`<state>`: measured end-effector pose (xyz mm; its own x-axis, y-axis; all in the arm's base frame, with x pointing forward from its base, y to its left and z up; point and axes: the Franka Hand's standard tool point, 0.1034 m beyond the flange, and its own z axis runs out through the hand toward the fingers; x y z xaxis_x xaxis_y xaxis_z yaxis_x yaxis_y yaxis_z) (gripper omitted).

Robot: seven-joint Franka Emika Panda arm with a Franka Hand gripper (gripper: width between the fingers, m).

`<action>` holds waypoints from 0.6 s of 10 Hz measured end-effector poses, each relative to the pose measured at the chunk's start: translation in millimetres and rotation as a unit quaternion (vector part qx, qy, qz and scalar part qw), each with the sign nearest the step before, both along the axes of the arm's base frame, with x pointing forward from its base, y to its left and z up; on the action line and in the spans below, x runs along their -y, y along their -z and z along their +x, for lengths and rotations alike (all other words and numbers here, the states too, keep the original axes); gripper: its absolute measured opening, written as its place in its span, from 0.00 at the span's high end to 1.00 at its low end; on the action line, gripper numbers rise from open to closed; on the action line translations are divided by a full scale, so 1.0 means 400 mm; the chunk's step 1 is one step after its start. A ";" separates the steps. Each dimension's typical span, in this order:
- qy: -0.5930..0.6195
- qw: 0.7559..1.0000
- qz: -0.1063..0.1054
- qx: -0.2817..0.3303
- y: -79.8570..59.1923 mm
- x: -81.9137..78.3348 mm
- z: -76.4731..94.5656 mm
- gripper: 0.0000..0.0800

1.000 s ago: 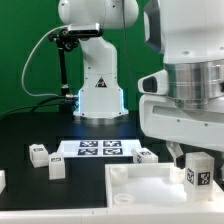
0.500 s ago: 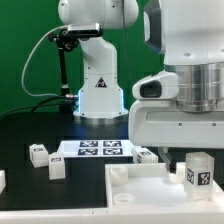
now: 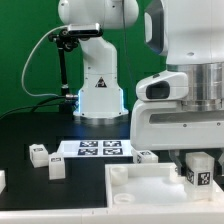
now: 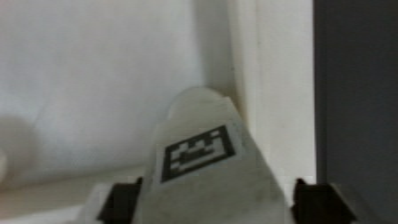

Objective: Assemble one leg

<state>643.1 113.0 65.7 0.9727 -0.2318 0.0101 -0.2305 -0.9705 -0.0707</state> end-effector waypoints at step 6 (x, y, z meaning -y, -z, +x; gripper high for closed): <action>0.420 0.907 0.017 -0.024 0.003 0.007 0.004 0.65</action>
Offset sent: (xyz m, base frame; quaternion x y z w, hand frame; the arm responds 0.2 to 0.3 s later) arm -0.0097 -0.0061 -0.0027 -0.0409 0.0120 0.3608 0.9317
